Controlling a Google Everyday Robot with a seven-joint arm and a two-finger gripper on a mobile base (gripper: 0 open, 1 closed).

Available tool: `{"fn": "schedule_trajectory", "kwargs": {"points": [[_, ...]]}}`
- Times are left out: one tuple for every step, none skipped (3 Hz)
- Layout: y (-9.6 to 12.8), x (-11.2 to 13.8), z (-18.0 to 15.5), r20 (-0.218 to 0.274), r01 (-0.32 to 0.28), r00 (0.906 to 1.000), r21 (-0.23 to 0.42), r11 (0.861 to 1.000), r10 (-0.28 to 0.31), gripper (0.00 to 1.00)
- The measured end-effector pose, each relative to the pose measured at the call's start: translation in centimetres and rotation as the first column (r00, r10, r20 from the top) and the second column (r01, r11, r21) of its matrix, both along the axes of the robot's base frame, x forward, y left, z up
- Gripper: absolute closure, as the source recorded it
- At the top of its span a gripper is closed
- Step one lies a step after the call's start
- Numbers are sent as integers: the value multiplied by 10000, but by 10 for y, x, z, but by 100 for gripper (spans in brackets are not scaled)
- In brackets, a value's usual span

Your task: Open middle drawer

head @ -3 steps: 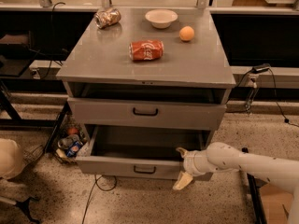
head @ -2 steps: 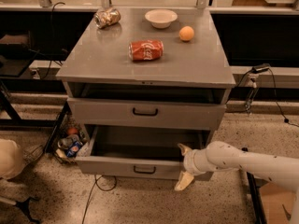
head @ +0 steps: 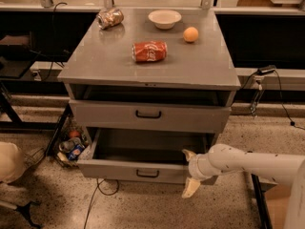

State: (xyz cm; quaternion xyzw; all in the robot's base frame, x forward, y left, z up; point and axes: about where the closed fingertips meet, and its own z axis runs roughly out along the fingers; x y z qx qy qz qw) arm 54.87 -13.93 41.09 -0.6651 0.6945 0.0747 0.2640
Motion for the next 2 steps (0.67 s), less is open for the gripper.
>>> {"fn": "schedule_trajectory", "kwargs": {"points": [[-8, -2, -16, -508, 87, 9987, -111, 9999, -92, 19], [-13, -9, -21, -680, 179, 9975, -59, 9998, -183, 43]]}}
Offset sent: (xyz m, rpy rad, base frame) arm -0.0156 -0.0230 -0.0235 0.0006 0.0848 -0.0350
